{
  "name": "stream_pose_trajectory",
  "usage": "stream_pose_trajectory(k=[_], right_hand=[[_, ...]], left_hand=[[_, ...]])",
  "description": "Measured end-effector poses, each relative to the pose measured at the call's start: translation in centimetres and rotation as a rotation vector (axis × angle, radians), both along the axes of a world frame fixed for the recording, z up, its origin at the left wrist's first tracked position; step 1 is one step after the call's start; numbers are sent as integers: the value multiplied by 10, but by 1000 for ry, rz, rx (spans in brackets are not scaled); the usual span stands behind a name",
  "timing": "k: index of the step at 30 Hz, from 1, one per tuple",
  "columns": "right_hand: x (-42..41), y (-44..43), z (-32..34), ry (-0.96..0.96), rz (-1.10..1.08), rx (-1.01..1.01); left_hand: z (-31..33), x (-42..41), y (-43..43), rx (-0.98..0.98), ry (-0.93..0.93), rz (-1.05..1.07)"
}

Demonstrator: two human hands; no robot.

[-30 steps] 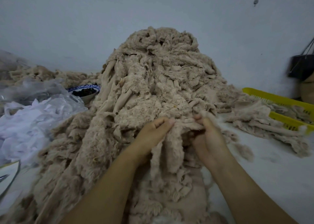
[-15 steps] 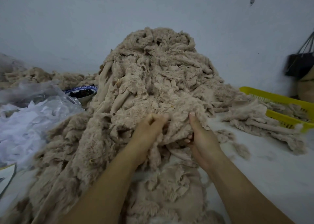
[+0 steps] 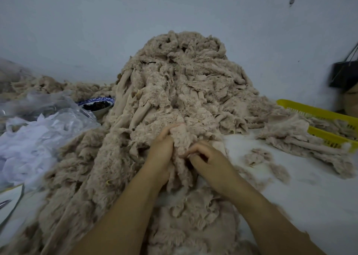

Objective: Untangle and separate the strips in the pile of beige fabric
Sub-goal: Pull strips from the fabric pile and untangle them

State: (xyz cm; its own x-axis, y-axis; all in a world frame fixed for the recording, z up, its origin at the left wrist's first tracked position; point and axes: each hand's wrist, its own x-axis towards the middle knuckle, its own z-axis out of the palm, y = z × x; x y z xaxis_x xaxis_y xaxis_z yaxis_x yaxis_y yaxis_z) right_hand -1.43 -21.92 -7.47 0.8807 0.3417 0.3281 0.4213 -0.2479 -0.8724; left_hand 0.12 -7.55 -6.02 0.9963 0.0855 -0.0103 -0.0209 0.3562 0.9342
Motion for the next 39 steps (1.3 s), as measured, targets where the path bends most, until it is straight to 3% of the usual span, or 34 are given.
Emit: stream_pose_trajectory(k=[2, 5, 12, 16, 20, 22, 24, 26, 28, 31, 33, 37, 39], right_hand=[[0, 2, -1, -58, 1, -60], [3, -2, -2, 1, 36, 29], [-5, 1, 6, 139, 39, 240], [-7, 10, -3, 59, -8, -56], [-2, 1, -13, 114, -9, -134], [-1, -2, -9, 245, 44, 70], [8, -13, 4, 427, -18, 656], [18, -33, 16, 451, -106, 1210], [21, -44, 14, 470, -196, 1349], [19, -35, -1, 534, -287, 1108], [19, -26, -4, 544, -275, 937], [21, -15, -8, 545, -214, 642], [19, -12, -10, 558, -157, 597]], left_hand=[[3, 0, 3, -253, 62, -83], [3, 1, 7, -456, 68, -128], [14, -11, 6, -532, -95, -253], [11, -15, -3, -296, -65, -183], [8, -16, -14, 385, -117, -38], [4, -13, -12, 482, -247, 113], [3, -13, -4, 552, -361, 304], [1, -10, 4, 673, -427, 451], [-4, -4, 10, 808, -414, 477], [-16, 5, 10, 1188, -221, 293], [-23, 7, 8, 1342, -174, 242], [-19, 4, 10, 1137, -477, 420], [-12, -3, 2, 1077, -669, 338]])
